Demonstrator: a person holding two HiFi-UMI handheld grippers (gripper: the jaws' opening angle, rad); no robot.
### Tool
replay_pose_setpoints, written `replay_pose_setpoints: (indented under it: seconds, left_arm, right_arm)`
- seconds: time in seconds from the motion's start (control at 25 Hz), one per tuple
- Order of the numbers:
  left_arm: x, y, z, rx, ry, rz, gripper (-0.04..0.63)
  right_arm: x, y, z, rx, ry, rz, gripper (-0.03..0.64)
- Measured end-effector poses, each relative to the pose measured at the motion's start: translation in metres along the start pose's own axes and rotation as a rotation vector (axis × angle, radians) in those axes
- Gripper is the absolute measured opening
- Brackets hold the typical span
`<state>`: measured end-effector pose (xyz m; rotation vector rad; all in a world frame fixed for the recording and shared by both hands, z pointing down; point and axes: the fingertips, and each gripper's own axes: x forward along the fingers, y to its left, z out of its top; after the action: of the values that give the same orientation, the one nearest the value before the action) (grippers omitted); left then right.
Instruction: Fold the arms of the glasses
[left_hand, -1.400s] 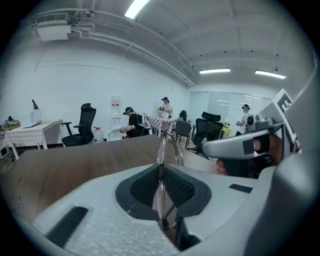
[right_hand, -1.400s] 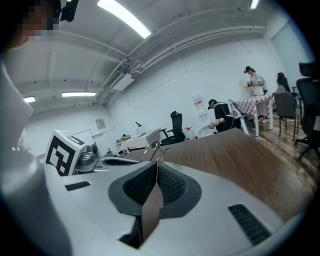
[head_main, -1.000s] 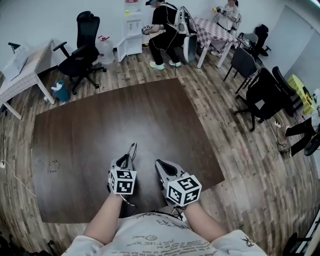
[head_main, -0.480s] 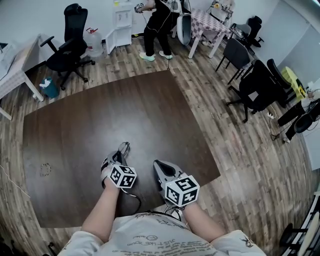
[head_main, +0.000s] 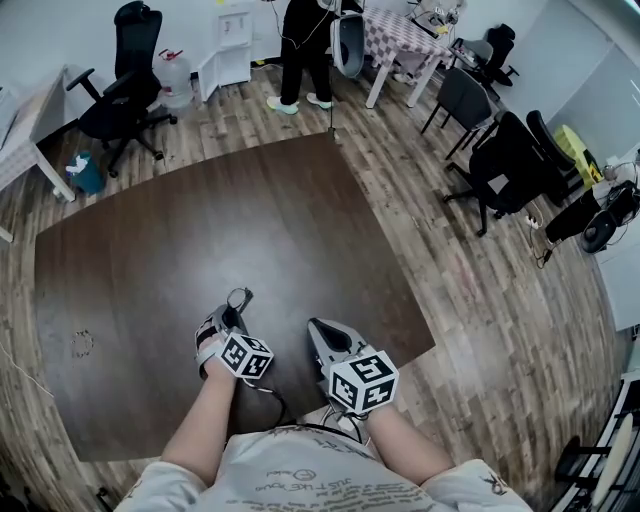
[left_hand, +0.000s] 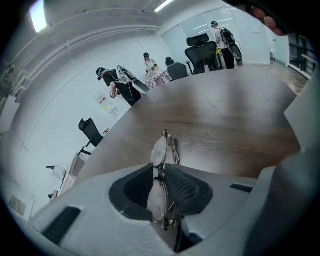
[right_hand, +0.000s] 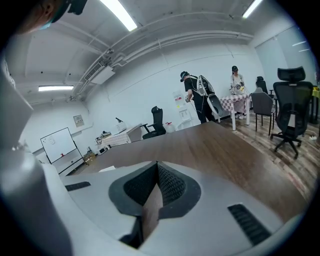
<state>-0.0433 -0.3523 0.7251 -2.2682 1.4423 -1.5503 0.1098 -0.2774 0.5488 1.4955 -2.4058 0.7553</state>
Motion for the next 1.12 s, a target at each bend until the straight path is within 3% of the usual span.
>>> replay_pose_setpoints:
  seconds: [0.12, 0.24, 0.44, 0.52, 0.6, 0.84, 1.12]
  left_arm:
    - [-0.001, 0.004, 0.001, -0.04, -0.025, -0.007, 0.127]
    - [-0.01, 0.007, 0.006, -0.111, -0.07, -0.028, 0.146]
    - [-0.045, 0.023, 0.019, -0.32, -0.202, -0.056, 0.145]
    - [-0.066, 0.034, 0.027, -0.431, -0.266, -0.066, 0.061]
    - [-0.088, 0.045, 0.038, -0.49, -0.321, -0.049, 0.034]
    - [-0.17, 0.066, 0.08, -0.613, -0.497, -0.051, 0.015]
    - [-0.256, 0.066, 0.098, -0.632, -0.596, -0.067, 0.015]
  right_arm:
    - [0.001, -0.002, -0.004, -0.001, 0.004, -0.013, 0.015]
    - [-0.001, -0.001, -0.006, 0.018, 0.0, -0.009, 0.015]
    - [-0.005, 0.011, 0.001, 0.053, -0.027, 0.025, 0.015]
    - [-0.006, 0.016, 0.006, 0.03, -0.037, 0.019, 0.015]
    - [-0.008, 0.017, 0.012, -0.012, -0.056, -0.022, 0.015]
    - [-0.028, 0.042, 0.048, -0.156, -0.211, -0.063, 0.014]
    - [-0.064, 0.087, 0.08, -0.209, -0.347, -0.03, 0.014]
